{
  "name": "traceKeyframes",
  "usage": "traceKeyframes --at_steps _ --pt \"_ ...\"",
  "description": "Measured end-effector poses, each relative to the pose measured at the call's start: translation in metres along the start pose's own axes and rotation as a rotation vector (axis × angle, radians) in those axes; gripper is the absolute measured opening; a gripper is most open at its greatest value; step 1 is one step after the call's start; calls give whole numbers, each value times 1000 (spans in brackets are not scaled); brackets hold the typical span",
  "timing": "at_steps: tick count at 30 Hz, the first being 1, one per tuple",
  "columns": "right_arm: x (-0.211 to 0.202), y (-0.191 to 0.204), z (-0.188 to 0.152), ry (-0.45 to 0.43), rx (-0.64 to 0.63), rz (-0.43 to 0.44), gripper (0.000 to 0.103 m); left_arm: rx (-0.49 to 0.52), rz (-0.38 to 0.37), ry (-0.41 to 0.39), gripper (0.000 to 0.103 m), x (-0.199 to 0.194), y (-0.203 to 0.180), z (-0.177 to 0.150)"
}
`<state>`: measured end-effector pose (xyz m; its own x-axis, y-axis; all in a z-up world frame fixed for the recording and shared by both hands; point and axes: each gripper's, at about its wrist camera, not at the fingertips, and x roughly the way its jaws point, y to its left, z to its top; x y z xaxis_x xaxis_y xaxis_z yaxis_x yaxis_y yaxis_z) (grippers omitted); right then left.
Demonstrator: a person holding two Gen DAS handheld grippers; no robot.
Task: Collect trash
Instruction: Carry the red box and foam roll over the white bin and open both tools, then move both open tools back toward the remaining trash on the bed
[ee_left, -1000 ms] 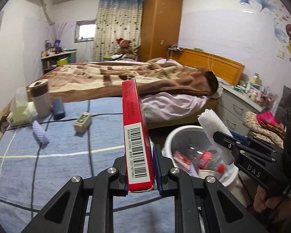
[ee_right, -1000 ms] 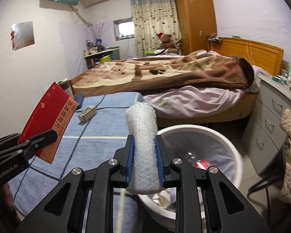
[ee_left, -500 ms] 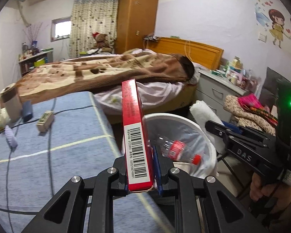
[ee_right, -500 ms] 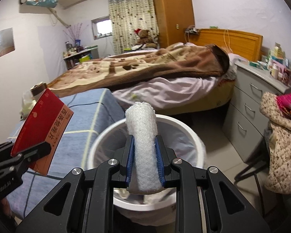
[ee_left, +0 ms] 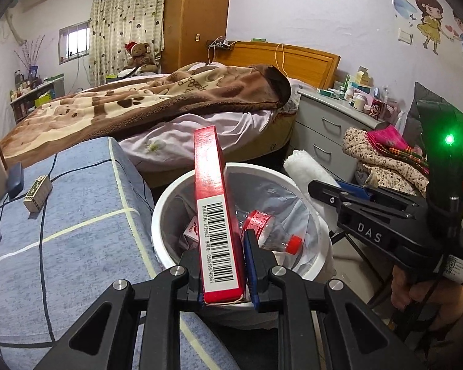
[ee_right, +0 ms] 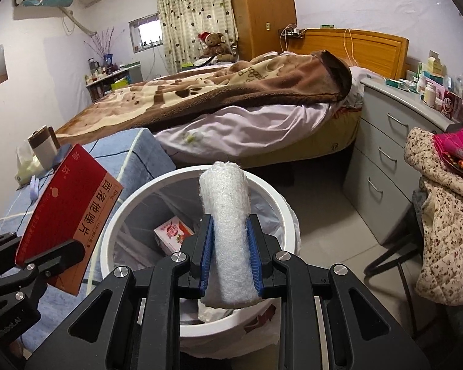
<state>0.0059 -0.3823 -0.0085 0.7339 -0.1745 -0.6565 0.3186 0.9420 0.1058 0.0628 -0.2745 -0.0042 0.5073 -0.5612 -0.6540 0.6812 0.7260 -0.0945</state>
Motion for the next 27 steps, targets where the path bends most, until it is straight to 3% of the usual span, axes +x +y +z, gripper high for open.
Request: traceKeyframes --at_steps 8,10,14,27 --pt "11 -5 3 29 -11 10 26 -21 -6 -1 22 9 5 6" --pt "13 -5 3 36 -9 5 34 -29 -8 -1 34 10 7 7" --pt "15 -4 3 42 -15 1 51 -39 -12 -7 38 9 11 8" --pt "7 5 9 17 -23 7 53 -87 30 -28 41 -4 34 9"
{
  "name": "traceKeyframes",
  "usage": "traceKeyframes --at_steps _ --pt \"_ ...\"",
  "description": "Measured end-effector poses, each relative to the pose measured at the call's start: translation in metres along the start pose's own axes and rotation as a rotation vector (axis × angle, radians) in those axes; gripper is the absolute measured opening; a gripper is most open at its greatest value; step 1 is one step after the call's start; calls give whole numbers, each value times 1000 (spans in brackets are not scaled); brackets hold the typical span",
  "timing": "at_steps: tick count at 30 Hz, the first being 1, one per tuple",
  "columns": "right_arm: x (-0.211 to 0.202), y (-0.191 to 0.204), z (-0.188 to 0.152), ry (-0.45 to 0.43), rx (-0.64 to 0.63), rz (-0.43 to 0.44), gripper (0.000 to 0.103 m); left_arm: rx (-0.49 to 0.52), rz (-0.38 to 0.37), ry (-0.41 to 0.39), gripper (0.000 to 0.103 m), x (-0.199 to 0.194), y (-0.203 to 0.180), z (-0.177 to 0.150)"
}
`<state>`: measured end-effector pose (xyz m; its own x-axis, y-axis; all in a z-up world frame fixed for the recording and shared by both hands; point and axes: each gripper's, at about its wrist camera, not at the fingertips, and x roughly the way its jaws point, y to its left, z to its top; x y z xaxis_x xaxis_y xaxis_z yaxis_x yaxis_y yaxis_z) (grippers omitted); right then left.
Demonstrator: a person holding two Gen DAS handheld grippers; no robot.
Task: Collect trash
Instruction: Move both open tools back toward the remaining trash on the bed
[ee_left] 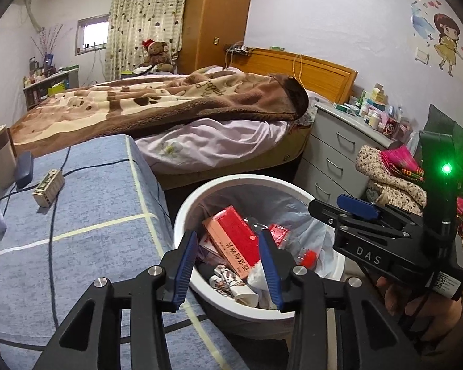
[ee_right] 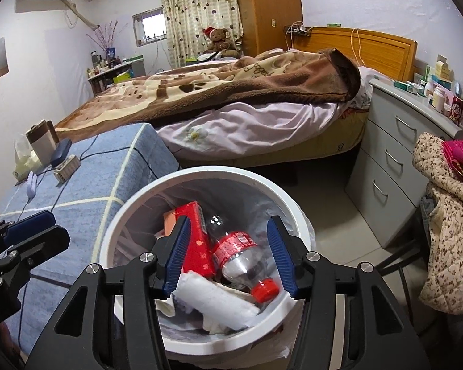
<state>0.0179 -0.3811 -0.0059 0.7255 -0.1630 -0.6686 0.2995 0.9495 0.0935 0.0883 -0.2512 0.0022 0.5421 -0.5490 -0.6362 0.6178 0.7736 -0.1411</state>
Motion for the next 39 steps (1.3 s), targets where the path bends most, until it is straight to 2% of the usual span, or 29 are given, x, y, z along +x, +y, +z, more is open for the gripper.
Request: traceKeyframes --at_steps 8,15,18,20,29,39 --pt "-6 18 4 -28 -20 28 54 -18 47 -34 41 -20 20 0" --pt "-4 39 9 -44 -28 66 59 -57 86 -55 41 -38 48 -1" --pt "-1 50 10 -46 -36 81 59 -74 108 -66 45 -46 62 -2" --pt "1 58 10 -44 -39 95 59 -87 127 -74 48 -51 73 -2" --pt "12 92 14 -42 -64 161 64 -140 202 -87 49 -66 122 -4" --pt "31 128 22 -15 -88 230 65 -232 294 -102 49 -79 194 -7"
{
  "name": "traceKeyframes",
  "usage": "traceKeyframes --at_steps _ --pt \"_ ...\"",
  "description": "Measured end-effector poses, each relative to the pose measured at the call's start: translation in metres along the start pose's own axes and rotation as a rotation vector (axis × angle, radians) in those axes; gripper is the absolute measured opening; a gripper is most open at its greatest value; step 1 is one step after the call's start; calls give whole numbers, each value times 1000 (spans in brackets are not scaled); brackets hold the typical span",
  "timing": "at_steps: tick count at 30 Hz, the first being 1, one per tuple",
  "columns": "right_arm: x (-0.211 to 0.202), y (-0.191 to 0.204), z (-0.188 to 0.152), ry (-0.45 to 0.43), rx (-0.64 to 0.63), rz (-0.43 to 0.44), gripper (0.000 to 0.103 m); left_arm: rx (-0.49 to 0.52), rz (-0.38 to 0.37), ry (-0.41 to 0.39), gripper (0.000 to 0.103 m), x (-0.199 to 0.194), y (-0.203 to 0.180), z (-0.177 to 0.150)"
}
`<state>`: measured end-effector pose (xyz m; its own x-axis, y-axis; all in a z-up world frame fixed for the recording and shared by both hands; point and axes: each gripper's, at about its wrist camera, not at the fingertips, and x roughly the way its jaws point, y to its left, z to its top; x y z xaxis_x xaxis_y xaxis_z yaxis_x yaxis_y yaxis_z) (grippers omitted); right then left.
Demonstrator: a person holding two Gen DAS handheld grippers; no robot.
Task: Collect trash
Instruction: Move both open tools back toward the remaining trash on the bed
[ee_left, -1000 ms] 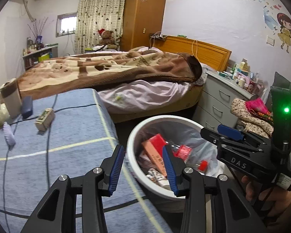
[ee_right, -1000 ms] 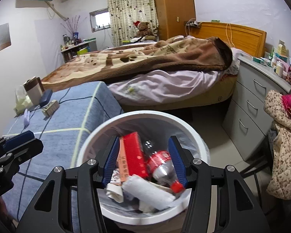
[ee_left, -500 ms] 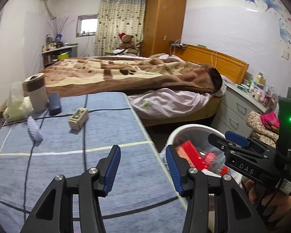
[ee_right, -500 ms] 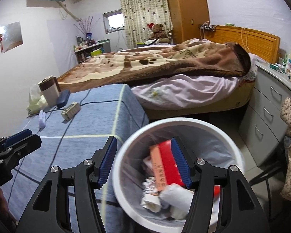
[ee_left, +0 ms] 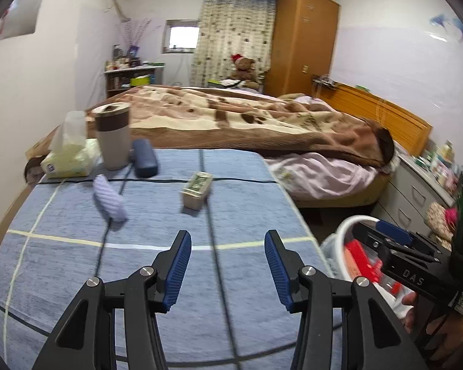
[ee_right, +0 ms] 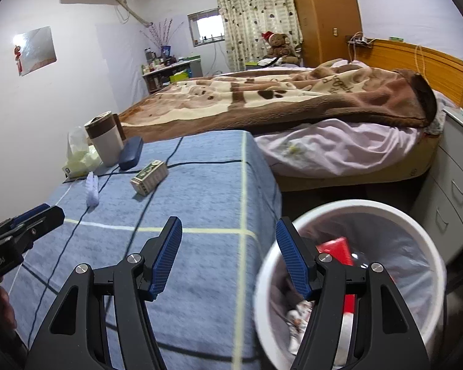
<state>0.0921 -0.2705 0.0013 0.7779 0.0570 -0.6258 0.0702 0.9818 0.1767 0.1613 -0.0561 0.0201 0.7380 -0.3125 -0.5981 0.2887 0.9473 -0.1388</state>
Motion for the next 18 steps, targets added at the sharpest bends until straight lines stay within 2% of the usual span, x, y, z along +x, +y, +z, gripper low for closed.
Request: traceKeyframes --at_steps 13,18 --pt "49 47 20 36 -44 57 65 -121 118 19 54 34 97 19" --pt "70 62 28 53 -64 62 65 -147 135 35 54 52 121 24"
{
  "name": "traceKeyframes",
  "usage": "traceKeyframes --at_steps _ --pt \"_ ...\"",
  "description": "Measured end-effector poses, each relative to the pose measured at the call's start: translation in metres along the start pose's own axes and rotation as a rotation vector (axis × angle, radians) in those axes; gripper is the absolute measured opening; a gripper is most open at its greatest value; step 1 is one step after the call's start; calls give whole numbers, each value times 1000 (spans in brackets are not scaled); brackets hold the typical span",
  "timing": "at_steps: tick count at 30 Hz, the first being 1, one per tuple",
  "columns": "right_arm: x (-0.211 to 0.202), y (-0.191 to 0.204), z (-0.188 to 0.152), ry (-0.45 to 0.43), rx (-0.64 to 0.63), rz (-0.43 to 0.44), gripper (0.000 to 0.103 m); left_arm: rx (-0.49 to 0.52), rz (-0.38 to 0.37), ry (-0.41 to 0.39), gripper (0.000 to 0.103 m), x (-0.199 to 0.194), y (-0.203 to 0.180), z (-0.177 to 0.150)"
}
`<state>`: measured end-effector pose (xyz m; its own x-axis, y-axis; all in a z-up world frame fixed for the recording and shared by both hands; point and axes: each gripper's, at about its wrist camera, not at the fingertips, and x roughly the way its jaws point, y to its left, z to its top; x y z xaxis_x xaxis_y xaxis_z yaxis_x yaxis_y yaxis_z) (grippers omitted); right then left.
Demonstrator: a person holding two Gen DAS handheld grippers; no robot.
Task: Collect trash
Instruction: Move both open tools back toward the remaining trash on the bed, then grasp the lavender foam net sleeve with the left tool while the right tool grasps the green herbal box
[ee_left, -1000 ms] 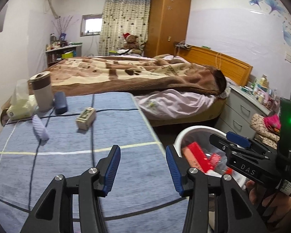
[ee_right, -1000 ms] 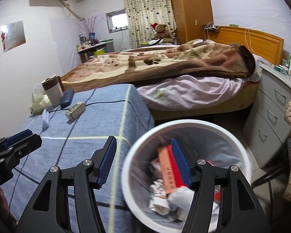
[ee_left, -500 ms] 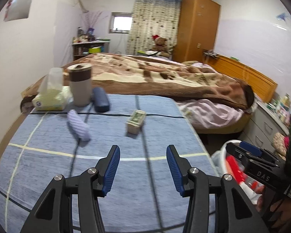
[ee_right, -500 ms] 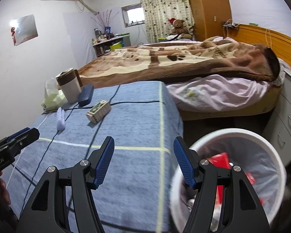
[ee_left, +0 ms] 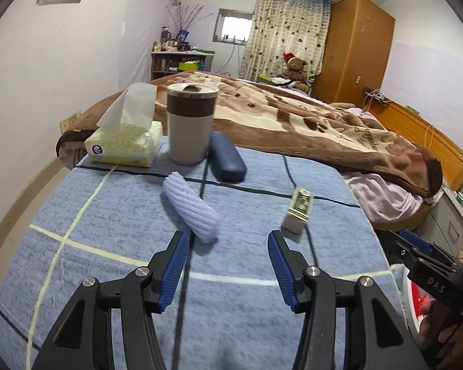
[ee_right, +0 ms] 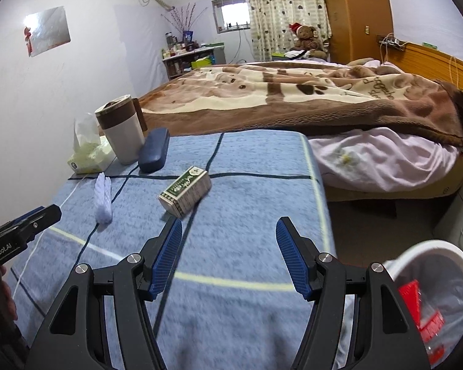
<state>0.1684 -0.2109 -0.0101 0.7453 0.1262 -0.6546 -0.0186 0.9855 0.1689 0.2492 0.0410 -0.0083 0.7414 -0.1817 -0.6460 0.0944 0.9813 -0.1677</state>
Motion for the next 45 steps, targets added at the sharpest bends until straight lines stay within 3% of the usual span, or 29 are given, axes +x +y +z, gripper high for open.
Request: traceKeyframes --at_steps 23,36,44,45 --pt "103 37 33 134 16 26 65 -71 9 141 54 120 51 37" --pt "108 57 28 169 -91 -35 65 -82 27 195 54 142 51 34" --pt "107 59 22 198 -108 -40 64 -22 15 197 36 140 32 30" --pt "107 58 21 198 -104 -35 58 -9 19 194 35 139 29 30"
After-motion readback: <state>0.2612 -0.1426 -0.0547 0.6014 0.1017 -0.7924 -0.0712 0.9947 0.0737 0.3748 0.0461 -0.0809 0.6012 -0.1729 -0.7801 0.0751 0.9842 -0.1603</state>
